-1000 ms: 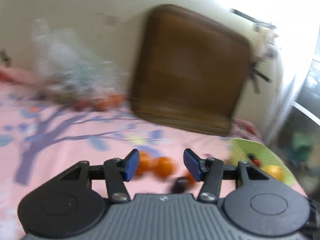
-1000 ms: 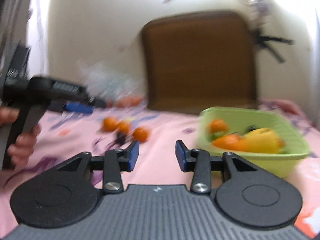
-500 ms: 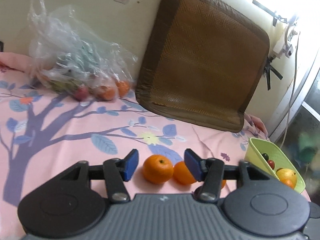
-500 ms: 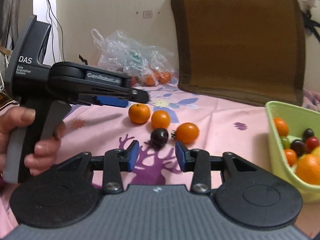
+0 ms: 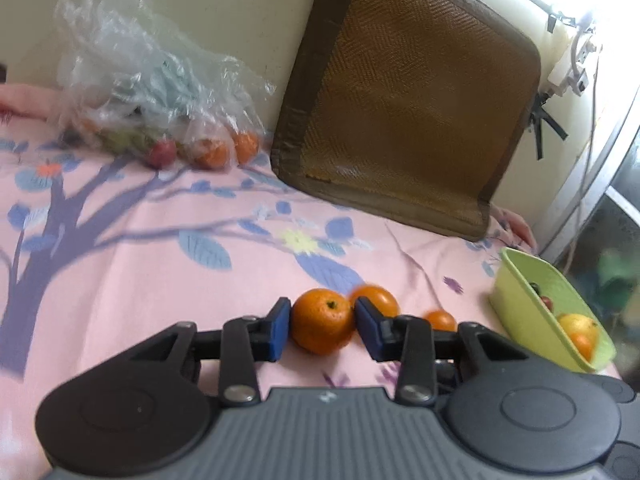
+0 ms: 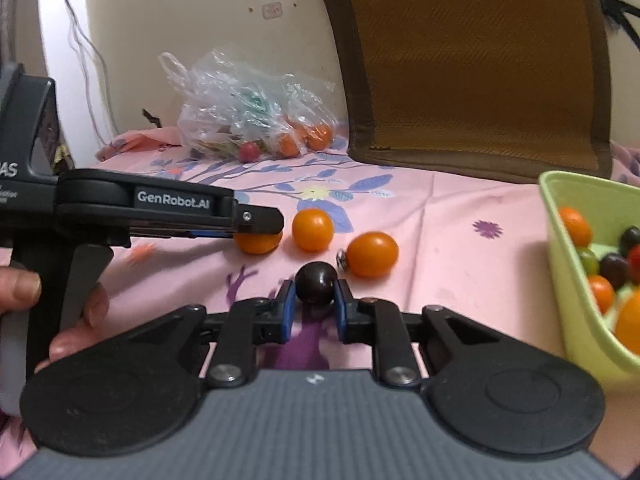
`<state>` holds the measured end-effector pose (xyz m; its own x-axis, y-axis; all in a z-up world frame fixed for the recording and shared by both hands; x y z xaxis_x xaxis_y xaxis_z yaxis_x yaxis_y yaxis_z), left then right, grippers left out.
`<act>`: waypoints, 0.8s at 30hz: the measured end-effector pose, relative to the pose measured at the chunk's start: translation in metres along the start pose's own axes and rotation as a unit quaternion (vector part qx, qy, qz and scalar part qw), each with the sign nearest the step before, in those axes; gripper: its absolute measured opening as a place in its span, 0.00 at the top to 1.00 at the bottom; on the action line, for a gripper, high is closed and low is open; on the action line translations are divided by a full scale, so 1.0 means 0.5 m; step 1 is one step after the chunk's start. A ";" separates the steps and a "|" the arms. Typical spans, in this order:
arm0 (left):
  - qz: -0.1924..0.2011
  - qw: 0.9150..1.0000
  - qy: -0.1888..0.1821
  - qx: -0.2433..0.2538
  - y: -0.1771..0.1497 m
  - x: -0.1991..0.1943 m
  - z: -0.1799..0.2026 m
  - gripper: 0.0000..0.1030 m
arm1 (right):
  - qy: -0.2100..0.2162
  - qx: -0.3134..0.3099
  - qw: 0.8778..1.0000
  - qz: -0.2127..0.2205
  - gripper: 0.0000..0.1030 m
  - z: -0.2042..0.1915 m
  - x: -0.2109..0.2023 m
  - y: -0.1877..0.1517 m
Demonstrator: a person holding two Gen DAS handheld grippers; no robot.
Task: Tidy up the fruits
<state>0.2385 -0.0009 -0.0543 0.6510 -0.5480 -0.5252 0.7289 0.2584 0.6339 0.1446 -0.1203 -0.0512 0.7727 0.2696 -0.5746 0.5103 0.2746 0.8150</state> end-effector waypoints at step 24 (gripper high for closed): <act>-0.085 0.976 -0.106 0.167 -0.283 -0.014 0.324 0.55 | -0.142 0.013 0.990 0.017 0.75 0.156 -0.235 -0.192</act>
<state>0.0966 -0.1624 -0.0483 0.4421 -0.7225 -0.5316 0.6893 -0.1056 0.7167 0.0343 -0.2502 -0.0562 0.8623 0.0068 -0.5064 0.4894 0.2461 0.8366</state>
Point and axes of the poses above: each gripper's, at about its wrist camera, not at the fingertips, and x roughly the way its jaws point, z to its right, y to its top, the point moved 8 cm from there along x, roughly the way its jaws point, and after that the axes turned 12 degrees about -x, right-handed, at the moved point
